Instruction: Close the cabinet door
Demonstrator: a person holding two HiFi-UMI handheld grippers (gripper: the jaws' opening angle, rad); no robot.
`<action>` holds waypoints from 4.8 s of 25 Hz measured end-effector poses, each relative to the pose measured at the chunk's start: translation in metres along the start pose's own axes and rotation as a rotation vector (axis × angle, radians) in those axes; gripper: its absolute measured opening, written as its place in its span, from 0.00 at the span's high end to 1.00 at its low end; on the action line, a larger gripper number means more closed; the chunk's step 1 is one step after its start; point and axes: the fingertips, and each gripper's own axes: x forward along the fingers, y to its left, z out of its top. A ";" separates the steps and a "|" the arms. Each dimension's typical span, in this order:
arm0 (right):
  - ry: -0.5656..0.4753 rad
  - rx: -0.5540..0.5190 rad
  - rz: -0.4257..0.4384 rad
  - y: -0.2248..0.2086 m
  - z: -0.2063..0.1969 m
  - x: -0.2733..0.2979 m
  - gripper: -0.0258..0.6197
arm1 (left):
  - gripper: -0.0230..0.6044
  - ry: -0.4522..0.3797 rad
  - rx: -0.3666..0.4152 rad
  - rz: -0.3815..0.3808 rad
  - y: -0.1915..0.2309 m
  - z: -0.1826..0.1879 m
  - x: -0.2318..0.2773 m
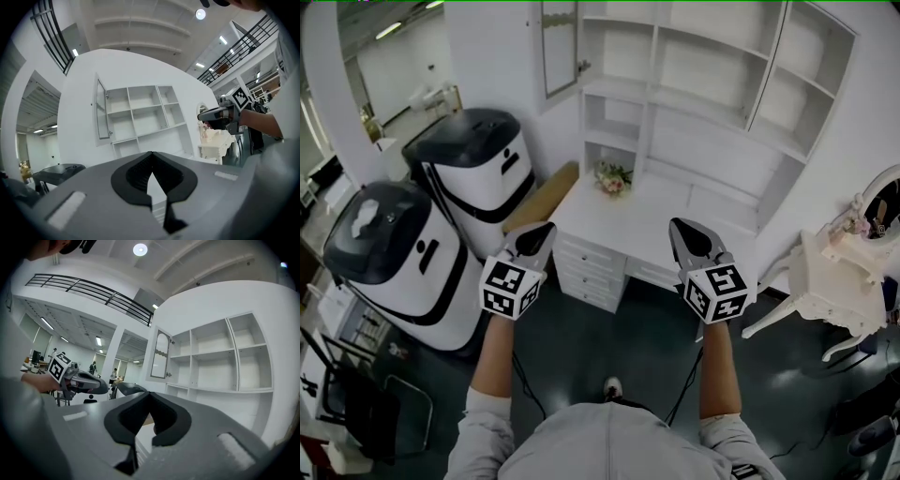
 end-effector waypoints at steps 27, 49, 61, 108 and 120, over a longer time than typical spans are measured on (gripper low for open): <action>0.032 0.068 0.117 -0.106 -0.043 0.179 0.96 | 0.84 -0.003 -0.066 0.242 0.148 -0.013 0.168; 0.037 0.071 -0.053 -0.127 -0.028 0.332 0.96 | 0.72 -0.071 -0.060 0.241 0.342 -0.018 0.288; 0.045 0.102 -0.052 -0.151 -0.041 0.343 0.96 | 0.84 -0.149 -0.144 0.274 0.340 -0.016 0.300; 0.093 0.177 -0.362 -0.269 -0.079 0.214 0.96 | 0.82 -0.182 -0.078 -0.048 0.145 0.060 0.566; 0.107 0.189 -0.379 -0.282 -0.090 0.207 0.96 | 0.95 -0.126 -0.064 -0.004 0.158 0.063 0.604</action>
